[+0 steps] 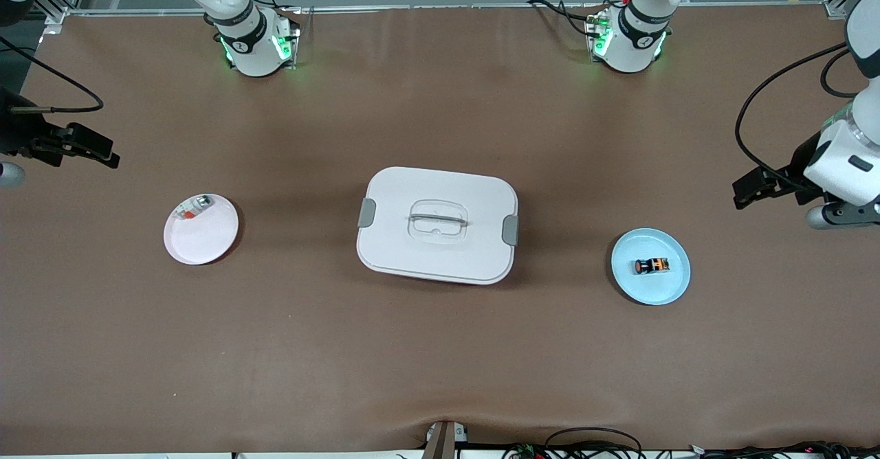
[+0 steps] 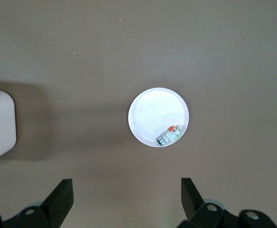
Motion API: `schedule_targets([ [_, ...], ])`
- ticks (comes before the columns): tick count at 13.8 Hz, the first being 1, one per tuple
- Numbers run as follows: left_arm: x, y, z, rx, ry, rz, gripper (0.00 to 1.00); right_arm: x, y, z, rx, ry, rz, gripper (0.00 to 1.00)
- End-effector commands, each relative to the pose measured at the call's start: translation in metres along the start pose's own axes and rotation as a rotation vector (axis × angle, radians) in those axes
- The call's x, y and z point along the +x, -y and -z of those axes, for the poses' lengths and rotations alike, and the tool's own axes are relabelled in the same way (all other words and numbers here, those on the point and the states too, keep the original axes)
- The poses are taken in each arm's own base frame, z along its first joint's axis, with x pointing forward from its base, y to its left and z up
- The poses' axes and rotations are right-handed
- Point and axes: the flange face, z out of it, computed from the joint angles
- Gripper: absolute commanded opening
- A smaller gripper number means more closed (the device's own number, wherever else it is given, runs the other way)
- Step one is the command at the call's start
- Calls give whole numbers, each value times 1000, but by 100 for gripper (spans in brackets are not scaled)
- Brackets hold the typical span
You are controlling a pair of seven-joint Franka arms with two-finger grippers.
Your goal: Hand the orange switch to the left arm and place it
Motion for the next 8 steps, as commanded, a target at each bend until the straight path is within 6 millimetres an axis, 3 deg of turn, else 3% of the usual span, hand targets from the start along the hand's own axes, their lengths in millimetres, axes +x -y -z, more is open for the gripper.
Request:
schedule_targets([
  [1,-27,2,30,18,13,25,100,0,-3,3,-16,8,-4,100],
  [4,-46,-8,45,31,44,8,100,-1,-6,3,-17,12,-10,100],
  [8,-55,-2,55,29,44,13,100,-1,-6,3,-17,11,-10,100],
])
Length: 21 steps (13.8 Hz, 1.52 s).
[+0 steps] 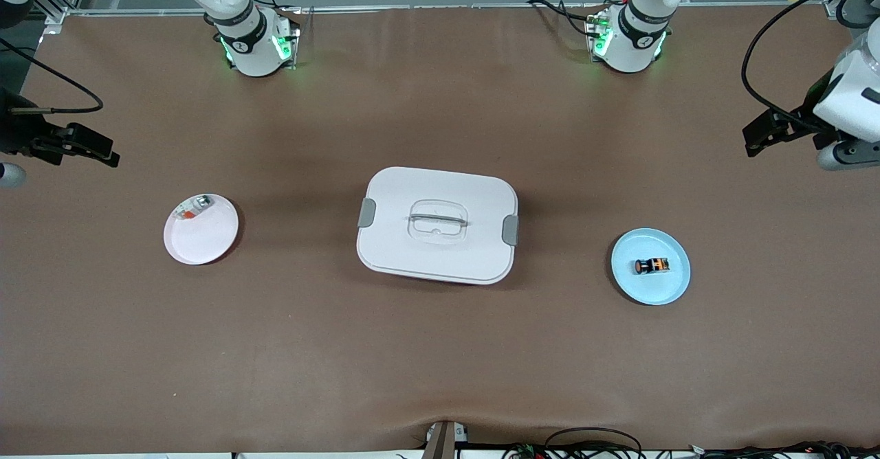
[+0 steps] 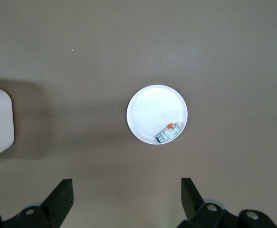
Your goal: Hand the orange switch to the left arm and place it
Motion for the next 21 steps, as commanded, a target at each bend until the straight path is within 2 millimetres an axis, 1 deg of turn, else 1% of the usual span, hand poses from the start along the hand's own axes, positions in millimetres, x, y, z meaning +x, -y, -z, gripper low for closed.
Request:
schedule_targets([
  [1,-10,5,5,-24,3,16,100,0,-4,4,-14,3,-7,100],
  [3,-9,6,6,-39,-1,20,100,0,-4,5,-14,0,-7,100],
  [4,-8,8,5,-44,-1,23,100,0,-5,8,-14,-6,-8,100],
  [7,-8,3,4,-47,0,15,100,-1,-7,12,-15,-6,-10,100],
  [9,-8,-3,4,-85,3,7,100,-1,-7,11,-15,0,-13,100],
  [16,-10,-2,6,-88,3,-7,100,0,-6,9,-14,3,-11,100],
  [17,-10,-2,5,-87,5,-32,100,0,-6,9,-14,3,-11,100],
  [21,-11,-5,6,-90,5,-41,100,0,-6,10,-14,0,-11,100],
])
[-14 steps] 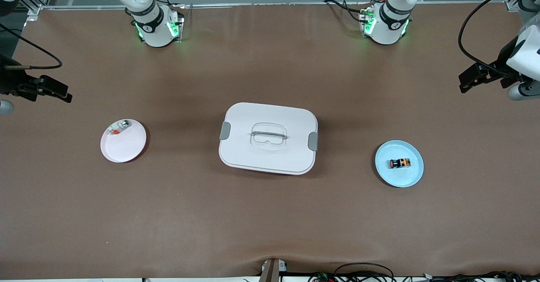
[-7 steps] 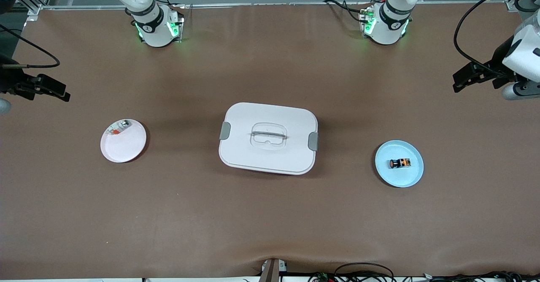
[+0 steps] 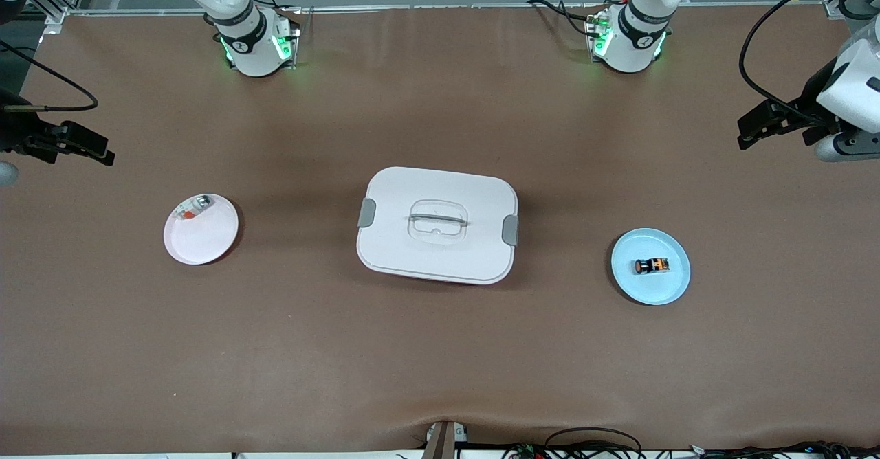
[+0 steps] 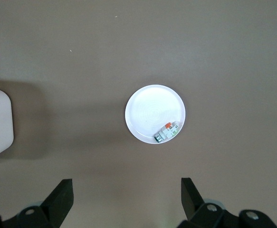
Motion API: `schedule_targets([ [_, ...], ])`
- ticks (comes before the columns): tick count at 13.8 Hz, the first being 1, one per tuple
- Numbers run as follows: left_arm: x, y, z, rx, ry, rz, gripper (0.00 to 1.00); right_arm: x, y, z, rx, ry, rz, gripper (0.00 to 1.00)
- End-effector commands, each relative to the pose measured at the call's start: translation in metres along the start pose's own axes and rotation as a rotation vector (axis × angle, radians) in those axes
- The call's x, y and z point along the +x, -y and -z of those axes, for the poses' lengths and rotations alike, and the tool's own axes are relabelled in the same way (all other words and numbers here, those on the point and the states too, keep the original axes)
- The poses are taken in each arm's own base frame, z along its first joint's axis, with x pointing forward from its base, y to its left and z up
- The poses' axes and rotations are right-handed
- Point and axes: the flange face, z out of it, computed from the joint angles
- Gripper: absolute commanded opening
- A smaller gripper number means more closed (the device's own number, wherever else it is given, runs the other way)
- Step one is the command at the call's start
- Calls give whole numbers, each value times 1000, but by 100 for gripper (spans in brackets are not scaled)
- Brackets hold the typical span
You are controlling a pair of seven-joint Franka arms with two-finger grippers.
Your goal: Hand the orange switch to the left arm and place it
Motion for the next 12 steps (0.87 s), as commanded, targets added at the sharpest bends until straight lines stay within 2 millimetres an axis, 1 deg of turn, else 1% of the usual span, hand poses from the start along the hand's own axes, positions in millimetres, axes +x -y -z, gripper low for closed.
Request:
schedule_targets([
  [1,-8,-3,5,-16,-6,-21,100,1,-2,5,-11,2,-6,100],
  [12,-6,-1,8,-41,-10,-32,100,1,-2,5,-11,2,-4,100],
])
